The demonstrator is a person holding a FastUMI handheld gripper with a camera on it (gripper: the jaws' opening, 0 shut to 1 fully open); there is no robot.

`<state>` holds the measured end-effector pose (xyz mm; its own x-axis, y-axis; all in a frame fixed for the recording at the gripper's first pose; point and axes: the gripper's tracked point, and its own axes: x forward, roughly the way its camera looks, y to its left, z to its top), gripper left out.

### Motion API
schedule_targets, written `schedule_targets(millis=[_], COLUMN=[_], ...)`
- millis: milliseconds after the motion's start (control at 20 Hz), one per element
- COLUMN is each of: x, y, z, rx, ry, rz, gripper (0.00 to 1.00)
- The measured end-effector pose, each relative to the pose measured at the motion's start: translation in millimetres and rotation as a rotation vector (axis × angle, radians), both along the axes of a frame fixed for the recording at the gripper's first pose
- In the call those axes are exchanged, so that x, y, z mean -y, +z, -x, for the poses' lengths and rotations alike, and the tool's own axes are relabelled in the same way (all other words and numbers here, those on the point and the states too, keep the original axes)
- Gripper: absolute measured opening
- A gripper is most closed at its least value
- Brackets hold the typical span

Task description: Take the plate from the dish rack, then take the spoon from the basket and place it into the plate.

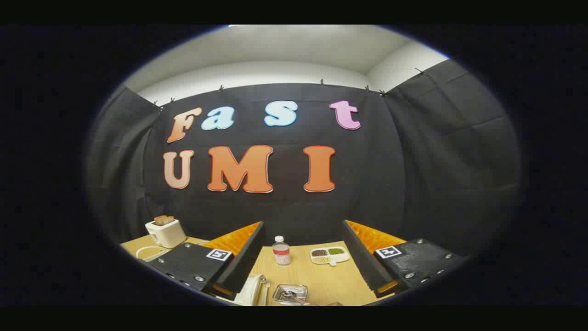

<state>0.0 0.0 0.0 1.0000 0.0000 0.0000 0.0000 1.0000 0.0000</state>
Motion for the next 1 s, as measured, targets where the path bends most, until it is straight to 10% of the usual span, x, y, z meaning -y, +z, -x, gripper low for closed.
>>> schedule_targets(millis=[1000], x=[-31.6], y=[5.8], z=[14.9], rx=[-0.05], ry=[0.084], rz=[-0.027], gripper=[0.98])
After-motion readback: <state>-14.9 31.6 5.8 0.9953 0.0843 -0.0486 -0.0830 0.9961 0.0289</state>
